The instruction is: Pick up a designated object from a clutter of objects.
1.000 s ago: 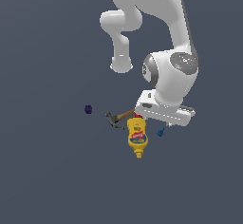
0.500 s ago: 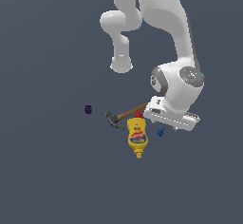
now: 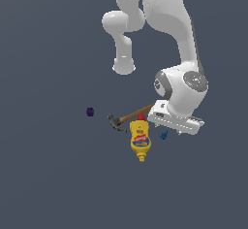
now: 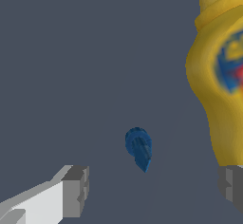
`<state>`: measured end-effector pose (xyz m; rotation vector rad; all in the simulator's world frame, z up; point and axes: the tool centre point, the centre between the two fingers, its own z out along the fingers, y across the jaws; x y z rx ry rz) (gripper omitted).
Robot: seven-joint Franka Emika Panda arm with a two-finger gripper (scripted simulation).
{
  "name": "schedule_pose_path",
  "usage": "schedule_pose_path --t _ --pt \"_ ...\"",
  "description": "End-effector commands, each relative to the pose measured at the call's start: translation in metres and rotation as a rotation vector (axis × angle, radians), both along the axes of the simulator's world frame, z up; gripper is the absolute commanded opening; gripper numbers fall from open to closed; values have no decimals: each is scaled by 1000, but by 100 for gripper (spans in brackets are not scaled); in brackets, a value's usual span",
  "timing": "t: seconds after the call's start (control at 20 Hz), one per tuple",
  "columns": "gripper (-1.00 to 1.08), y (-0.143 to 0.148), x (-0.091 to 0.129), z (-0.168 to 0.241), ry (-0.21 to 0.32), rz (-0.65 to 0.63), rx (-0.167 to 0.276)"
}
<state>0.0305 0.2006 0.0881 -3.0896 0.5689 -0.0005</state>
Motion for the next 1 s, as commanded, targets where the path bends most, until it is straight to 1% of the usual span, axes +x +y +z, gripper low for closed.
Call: schedule_pose_path --t 0.0,0.3,0.55,0.6,0.95 --pt "100 0 -1 -9 1 0 0" --pt "100 0 -1 -38 1 -2 0" --pt "100 1 0 -46 0 -2 0" --pt "-100 1 0 -46 0 -2 0" --pt "-100 1 0 -46 0 -2 0"
